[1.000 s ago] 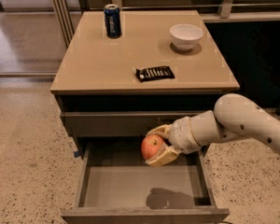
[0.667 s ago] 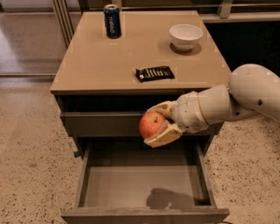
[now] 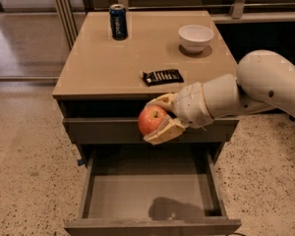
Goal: Pick apple from middle drawer and place on counter
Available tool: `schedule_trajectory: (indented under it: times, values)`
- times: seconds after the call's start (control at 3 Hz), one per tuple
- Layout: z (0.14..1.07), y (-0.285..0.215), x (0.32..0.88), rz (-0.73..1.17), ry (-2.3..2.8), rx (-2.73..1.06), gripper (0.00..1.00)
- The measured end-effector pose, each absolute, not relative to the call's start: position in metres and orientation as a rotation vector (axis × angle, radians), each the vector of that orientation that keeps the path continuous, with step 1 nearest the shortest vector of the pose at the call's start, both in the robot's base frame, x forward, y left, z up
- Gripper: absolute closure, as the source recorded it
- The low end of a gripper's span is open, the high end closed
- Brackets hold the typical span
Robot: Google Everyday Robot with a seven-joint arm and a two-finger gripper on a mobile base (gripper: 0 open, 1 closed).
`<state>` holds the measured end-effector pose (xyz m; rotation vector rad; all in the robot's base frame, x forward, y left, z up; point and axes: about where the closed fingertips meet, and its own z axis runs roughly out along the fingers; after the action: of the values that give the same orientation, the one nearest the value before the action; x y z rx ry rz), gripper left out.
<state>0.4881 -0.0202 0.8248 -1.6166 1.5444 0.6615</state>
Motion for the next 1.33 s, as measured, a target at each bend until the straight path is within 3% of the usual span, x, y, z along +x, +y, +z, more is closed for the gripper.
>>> schedule_trajectory:
  times: [1.0, 1.33]
  values:
    - [0.940, 0.062, 0.534, 0.596, 1.327, -1.709, 1.00]
    - [0.940, 0.062, 0.534, 0.596, 1.327, -1.709, 1.00]
